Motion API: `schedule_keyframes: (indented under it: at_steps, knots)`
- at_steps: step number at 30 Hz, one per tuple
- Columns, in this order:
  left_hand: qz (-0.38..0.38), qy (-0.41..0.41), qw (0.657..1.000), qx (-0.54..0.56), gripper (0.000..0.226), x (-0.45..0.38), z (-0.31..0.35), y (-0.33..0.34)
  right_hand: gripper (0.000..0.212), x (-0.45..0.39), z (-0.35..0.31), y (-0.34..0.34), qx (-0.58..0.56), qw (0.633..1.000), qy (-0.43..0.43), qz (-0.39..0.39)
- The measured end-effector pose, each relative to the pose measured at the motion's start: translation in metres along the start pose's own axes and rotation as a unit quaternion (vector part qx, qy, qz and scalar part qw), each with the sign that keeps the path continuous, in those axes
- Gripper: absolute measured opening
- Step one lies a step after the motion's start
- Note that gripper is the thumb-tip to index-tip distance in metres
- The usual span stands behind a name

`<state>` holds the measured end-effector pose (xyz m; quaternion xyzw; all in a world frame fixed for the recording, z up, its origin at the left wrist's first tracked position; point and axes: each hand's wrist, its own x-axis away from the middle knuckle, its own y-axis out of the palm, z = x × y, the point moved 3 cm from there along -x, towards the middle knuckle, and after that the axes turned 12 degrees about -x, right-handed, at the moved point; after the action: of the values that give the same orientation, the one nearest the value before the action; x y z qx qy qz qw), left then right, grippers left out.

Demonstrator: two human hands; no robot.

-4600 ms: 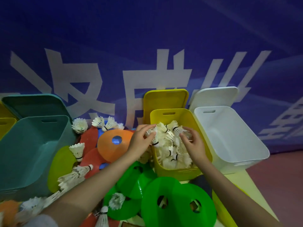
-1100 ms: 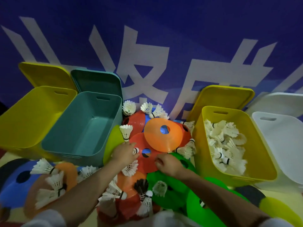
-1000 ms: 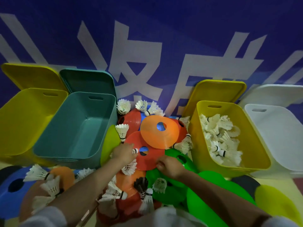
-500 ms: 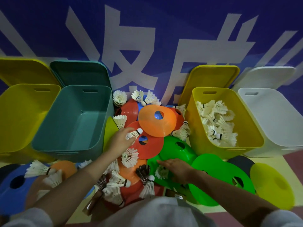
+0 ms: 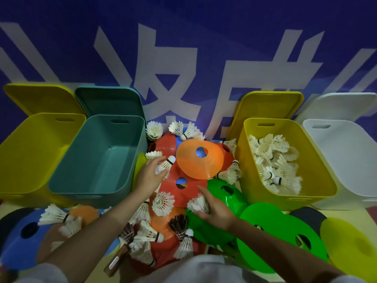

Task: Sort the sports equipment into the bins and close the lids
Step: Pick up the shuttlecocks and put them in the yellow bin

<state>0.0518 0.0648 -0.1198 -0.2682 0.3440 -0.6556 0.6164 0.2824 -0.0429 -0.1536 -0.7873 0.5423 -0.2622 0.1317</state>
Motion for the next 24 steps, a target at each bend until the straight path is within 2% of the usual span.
schedule_keyframes:
  at_steps: [4,8,10,15,19,21,24]
  knots:
    - [-0.074,-0.033,0.995,-0.066,0.057,-0.013,-0.006,0.016,0.078,0.004,-0.015,-0.022,-0.023,0.997,0.0,0.067]
    - [-0.144,-0.055,0.982,-0.107,0.052,-0.019,-0.016,0.031,0.073,0.013,-0.015,-0.039,-0.053,0.993,0.003,0.104]
    - [-0.135,-0.055,0.986,-0.074,0.051,-0.023,-0.011,0.031,0.075,0.018,-0.009,-0.049,-0.067,0.99,0.001,0.123]
    - [-0.063,0.021,0.996,0.064,0.05,-0.029,0.031,0.015,0.066,0.03,-0.008,-0.077,-0.084,0.983,-0.007,0.164]
    - [-0.008,0.026,0.99,0.14,0.045,-0.033,0.081,0.01,0.058,0.038,-0.022,-0.11,-0.107,0.974,-0.038,0.195]
    - [-0.004,0.031,0.984,0.175,0.043,-0.035,0.107,0.015,0.053,0.041,-0.026,-0.132,-0.111,0.967,-0.06,0.222]
    - [-0.012,0.035,0.979,0.2,0.042,-0.031,0.147,0.03,0.056,0.046,-0.018,-0.167,-0.113,0.95,-0.072,0.281]
